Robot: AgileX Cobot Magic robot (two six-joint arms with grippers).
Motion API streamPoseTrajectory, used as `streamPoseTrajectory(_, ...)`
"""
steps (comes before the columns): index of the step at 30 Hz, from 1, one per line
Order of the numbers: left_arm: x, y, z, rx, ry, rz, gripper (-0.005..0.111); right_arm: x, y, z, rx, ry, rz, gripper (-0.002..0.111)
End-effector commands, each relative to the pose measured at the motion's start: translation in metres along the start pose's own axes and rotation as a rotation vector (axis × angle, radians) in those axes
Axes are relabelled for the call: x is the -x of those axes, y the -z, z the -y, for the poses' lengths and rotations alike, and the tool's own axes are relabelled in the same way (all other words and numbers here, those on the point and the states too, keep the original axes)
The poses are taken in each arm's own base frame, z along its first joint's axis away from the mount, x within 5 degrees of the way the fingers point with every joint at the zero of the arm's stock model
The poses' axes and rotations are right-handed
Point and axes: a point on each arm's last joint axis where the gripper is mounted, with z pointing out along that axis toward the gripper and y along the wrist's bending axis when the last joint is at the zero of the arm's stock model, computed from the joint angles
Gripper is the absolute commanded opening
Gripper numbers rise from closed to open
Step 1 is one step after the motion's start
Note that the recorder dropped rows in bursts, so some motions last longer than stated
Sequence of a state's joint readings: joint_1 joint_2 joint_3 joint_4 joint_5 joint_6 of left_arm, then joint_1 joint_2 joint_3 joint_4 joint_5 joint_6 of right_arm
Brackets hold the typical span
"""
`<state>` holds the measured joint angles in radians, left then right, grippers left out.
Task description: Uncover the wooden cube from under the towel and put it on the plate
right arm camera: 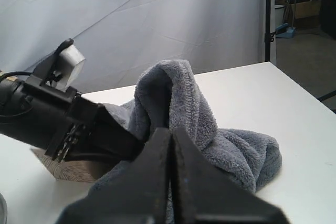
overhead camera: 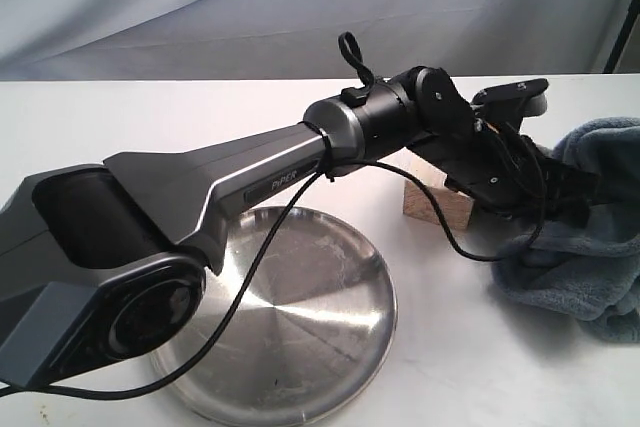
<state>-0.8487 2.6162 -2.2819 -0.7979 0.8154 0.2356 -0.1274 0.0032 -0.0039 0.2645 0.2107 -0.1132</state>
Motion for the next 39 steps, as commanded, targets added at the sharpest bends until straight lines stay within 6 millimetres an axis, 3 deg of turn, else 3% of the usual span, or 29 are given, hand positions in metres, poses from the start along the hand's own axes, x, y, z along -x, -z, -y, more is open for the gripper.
streamPoseTrajectory(1, -0.037, -0.018, -0.013, 0.01, -0.022, -0.271, 0.049, -0.001, 0.0, 0.0, 0.002, 0.005, 0.0, 0.0)
streamPoseTrajectory(7, -0.047, -0.013, -0.015, 0.024, -0.108, -0.397, 0.049, -0.001, 0.0, 0.0, 0.002, 0.005, 0.0, 0.0)
streamPoseTrajectory(13, -0.033, -0.002, -0.004, 0.031, -0.137, -0.31, 0.049, -0.001, 0.0, 0.0, 0.002, 0.005, 0.0, 0.0)
streamPoseTrajectory(22, -0.01, 0.038, 0.036, -0.022, -0.367, -0.229, 0.051, -0.001, 0.0, 0.0, 0.002, 0.005, 0.0, 0.0)
streamPoseTrajectory(27, 0.002, 0.057, 0.058, -0.005, -0.43, -0.147, 0.066, -0.001, 0.0, 0.0, 0.002, 0.005, 0.0, 0.0)
streamPoseTrajectory(30, 0.019, 0.066, 0.059, 0.093, -0.467, 0.003, 0.074, -0.001, 0.0, 0.0, 0.002, 0.005, 0.0, 0.0)
streamPoseTrajectory(33, 0.033, 0.074, 0.052, 0.249, -0.455, 0.116, 0.075, -0.001, 0.0, 0.0, 0.002, 0.005, 0.0, 0.0)
streamPoseTrajectory(37, 0.032, 0.084, 0.039, 0.424, -0.411, 0.056, 0.075, -0.001, 0.0, 0.0, 0.002, 0.005, 0.0, 0.0)
streamPoseTrajectory(39, 0.029, 0.09, 0.028, 0.498, -0.25, 0.033, 0.078, -0.001, 0.0, 0.0, 0.002, 0.005, 0.0, 0.0)
